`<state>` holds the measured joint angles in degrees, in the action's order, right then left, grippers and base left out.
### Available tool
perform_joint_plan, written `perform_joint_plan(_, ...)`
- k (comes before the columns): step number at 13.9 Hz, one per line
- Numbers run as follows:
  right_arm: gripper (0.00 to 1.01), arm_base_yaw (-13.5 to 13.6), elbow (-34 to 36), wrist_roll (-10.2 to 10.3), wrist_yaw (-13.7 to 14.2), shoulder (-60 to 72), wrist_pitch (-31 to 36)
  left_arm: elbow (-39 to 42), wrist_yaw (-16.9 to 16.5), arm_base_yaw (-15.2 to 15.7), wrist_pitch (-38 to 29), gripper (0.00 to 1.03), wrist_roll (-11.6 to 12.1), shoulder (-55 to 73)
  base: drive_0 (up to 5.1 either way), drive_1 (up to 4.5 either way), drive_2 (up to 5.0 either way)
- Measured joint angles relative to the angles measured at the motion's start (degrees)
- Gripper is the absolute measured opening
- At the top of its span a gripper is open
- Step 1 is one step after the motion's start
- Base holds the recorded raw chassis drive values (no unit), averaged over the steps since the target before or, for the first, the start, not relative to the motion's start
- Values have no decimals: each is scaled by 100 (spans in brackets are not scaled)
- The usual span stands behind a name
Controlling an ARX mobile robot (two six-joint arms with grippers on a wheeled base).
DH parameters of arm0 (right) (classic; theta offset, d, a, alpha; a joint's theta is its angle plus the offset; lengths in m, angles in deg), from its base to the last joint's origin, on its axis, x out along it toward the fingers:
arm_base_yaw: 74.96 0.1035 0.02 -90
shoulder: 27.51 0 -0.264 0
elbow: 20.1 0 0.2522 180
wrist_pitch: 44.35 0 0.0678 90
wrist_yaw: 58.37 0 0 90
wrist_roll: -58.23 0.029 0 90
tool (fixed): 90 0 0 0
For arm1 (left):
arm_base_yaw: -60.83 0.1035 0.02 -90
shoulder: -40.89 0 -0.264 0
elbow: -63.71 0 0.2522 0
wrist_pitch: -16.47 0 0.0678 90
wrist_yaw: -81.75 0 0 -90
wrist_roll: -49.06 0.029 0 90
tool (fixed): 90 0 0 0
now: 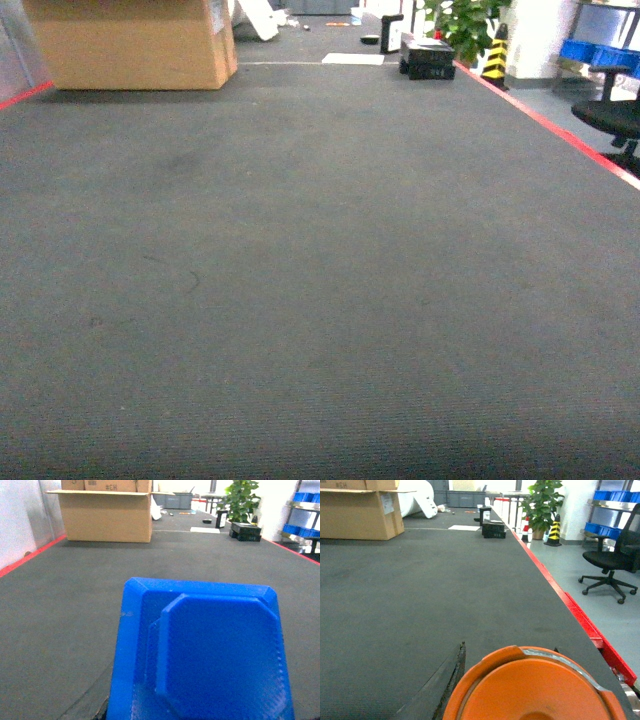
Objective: Sort blue parts and orange caps into right shelf containers
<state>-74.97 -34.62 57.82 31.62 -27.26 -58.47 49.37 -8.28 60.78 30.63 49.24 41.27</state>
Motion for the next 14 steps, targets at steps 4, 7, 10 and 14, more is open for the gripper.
perform_joint_plan(4,45,0,0,0,-2,0,0,0,7,0,0,44,-2,0,-169,-169,-169)
perform_joint_plan(7,45,0,0,0,-2,0,0,0,4,0,0,44,0,0,-151,-151,-151)
perform_joint_plan(10,45,0,0,0,-2,0,2,0,4,0,0,44,0,0,-166,-166,-166)
perform_joint_plan(14,45,0,0,0,-2,0,0,0,4,0,-2,44,0,0,-155,-155,-155)
